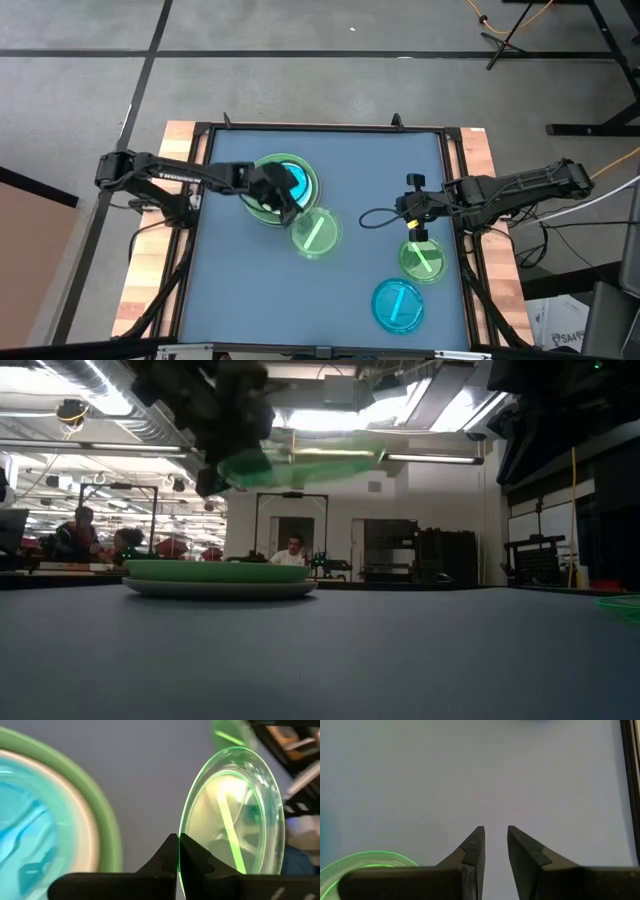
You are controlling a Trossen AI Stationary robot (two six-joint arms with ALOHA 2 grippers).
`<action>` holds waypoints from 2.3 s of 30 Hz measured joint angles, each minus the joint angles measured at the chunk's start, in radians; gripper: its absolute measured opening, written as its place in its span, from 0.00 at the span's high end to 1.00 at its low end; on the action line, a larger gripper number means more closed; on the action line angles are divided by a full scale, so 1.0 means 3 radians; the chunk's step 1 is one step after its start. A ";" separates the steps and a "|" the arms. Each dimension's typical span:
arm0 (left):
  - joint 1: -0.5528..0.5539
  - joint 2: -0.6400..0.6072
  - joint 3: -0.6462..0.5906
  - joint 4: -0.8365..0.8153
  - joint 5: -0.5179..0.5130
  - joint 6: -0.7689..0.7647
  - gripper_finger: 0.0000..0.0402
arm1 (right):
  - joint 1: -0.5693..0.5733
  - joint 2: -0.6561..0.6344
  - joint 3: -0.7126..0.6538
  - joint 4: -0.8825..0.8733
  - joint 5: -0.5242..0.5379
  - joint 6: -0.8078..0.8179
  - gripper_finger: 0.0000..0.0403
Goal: Stack plastic plates
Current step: Stack the left light green plate on top of the blue plate
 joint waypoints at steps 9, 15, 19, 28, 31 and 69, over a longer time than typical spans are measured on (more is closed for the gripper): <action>0.0704 -0.0015 0.0003 -0.0338 0.0118 0.0444 1.00 | 0.0000 0.0000 0.0000 -0.0001 0.0000 0.0000 0.82; 0.1124 -0.0014 0.0003 -0.0583 0.0156 0.0706 1.00 | 0.0000 0.0000 0.0000 -0.0001 0.0000 0.0001 0.82; 0.1360 -0.0014 0.0003 -0.0678 0.0157 0.0870 1.00 | 0.0001 0.0000 0.0000 -0.0001 0.0000 0.0000 0.82; 0.1711 -0.0014 0.0003 -0.0936 0.0157 0.1112 1.00 | 0.0001 0.0000 0.0000 -0.0001 -0.0001 0.0001 0.82; 0.1758 -0.0014 0.0002 -0.1003 0.0155 0.1115 1.00 | 0.0000 0.0000 0.0000 -0.0001 -0.0001 0.0000 0.82; 0.1543 -0.0011 -0.0001 -0.1023 -0.0413 0.0998 1.00 | 0.0000 0.0000 0.0000 -0.0001 0.0000 0.0000 0.82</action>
